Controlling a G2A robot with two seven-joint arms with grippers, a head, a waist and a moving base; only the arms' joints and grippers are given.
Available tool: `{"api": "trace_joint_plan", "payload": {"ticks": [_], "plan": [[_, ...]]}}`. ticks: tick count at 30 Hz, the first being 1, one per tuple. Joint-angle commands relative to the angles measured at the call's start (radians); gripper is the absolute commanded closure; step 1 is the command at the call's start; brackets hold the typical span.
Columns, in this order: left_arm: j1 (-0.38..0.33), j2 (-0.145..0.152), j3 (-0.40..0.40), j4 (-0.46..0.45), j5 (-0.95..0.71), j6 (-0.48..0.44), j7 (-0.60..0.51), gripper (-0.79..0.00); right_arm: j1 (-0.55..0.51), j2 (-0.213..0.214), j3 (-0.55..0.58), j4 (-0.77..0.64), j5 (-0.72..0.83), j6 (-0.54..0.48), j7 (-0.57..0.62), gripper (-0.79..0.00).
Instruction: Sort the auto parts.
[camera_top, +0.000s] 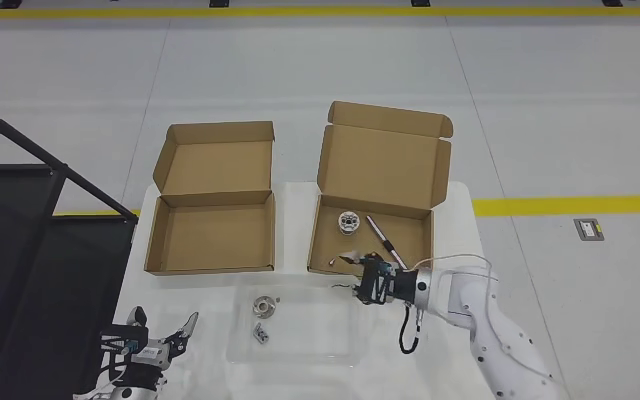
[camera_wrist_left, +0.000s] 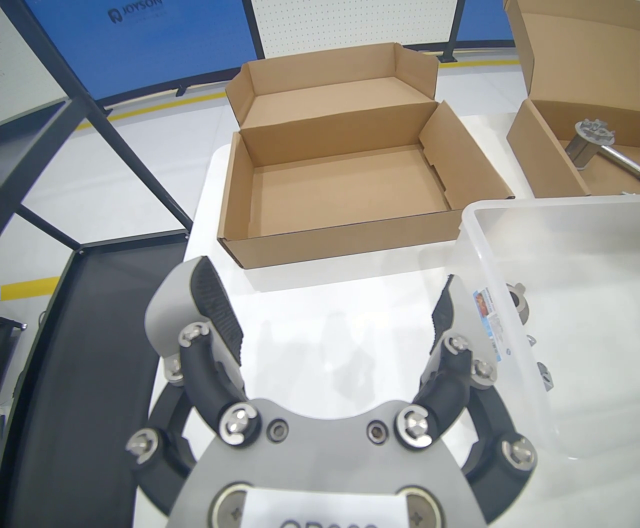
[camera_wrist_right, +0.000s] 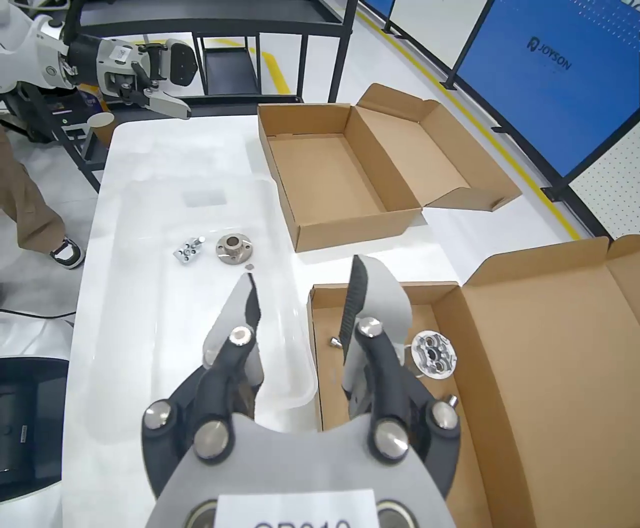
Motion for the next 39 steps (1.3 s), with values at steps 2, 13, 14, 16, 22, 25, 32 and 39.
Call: {"api": "trace_joint_plan", "payload": {"ticks": [2,13,14,16,22,25,32,39], "plan": [[0.000,0.000,0.000,0.000,0.000,0.000,0.000,-0.785,0.000,0.000,0.000,0.000,0.001,0.000,0.001,-0.680],[0.010,0.003,-0.018,-0.046,0.044,-0.038,0.018,-0.785,-0.035,0.011,0.009,0.024,-0.006,-0.007,-0.108,-0.785],[0.015,0.005,-0.028,-0.063,0.062,-0.062,0.013,-0.785,-0.038,0.015,0.008,0.015,-0.023,-0.030,-0.137,-0.785],[0.022,0.011,-0.059,-0.100,0.107,-0.106,0.001,-0.785,-0.044,0.025,-0.009,-0.006,-0.063,-0.036,-0.198,-0.785],[0.023,0.037,-0.192,-0.209,0.235,-0.315,-0.031,-0.785,-0.015,0.090,-0.143,-0.075,-0.232,-0.036,-0.424,-0.785],[-0.008,0.052,-0.253,-0.243,0.296,-0.444,-0.070,-0.785,0.017,0.131,-0.199,-0.098,-0.322,-0.036,-0.522,-0.785],[-0.159,0.093,-0.243,-0.252,0.474,-0.784,-0.166,-0.785,0.054,0.232,-0.316,-0.174,-0.494,-0.036,-0.664,-0.785],[-0.351,0.129,-0.068,-0.227,0.606,-1.001,-0.285,-0.785,0.057,0.317,-0.386,-0.242,-0.544,-0.036,-0.708,-0.785]]}}
